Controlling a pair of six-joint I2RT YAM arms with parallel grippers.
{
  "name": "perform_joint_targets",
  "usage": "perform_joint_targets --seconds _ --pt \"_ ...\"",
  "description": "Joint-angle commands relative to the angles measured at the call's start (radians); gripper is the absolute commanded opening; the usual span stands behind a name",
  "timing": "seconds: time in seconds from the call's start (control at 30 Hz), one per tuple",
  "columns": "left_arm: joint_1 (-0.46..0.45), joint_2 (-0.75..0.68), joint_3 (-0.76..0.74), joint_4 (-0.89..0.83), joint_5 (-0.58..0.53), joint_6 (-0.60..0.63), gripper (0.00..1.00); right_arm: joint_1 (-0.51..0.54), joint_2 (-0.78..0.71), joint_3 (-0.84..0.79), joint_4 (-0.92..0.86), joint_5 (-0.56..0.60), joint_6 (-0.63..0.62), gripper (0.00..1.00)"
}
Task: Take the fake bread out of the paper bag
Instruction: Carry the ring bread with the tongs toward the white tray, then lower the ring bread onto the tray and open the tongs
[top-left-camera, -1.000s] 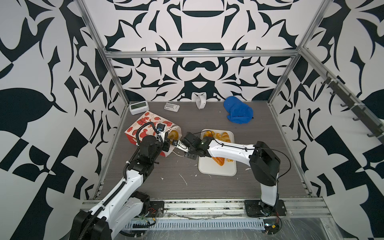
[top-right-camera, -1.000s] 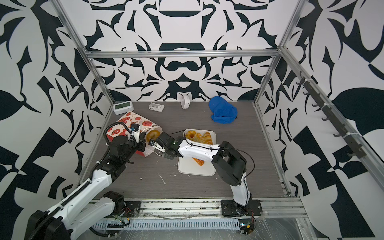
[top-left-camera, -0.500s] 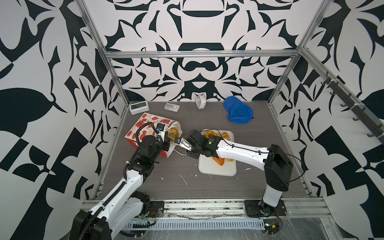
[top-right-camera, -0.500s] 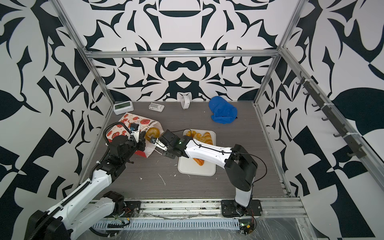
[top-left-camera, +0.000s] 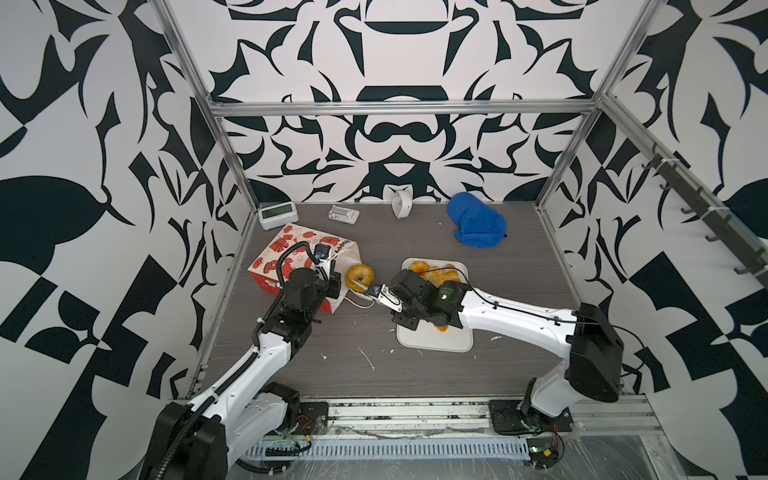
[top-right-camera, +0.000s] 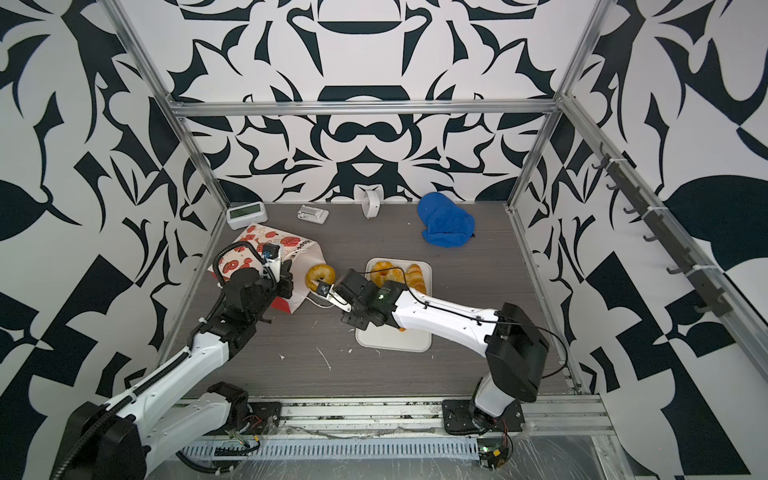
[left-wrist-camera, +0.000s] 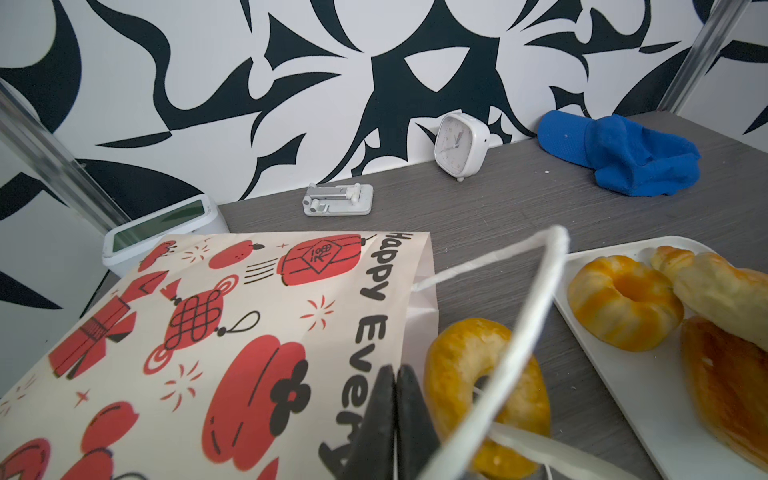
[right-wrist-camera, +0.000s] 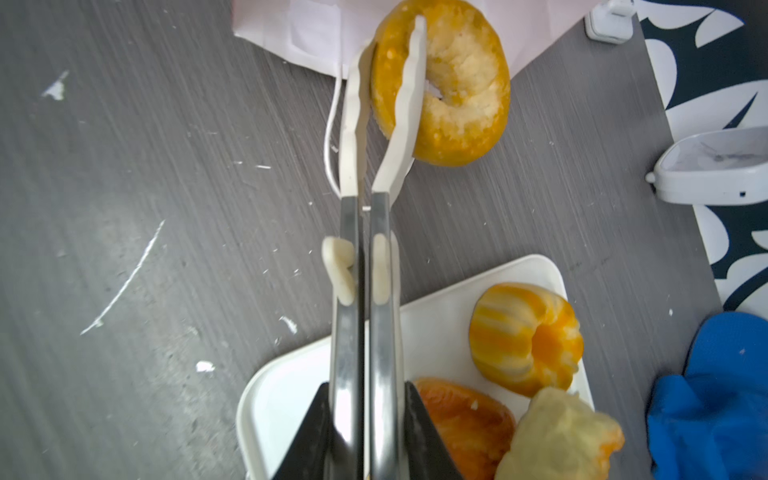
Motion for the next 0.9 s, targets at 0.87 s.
perform_joint_targets --seconds 0.87 --pt "0.001 0.016 -0.003 0.117 -0.06 0.008 0.07 0.153 -0.319 -0.179 -0.312 0.178 0.445 0.0"
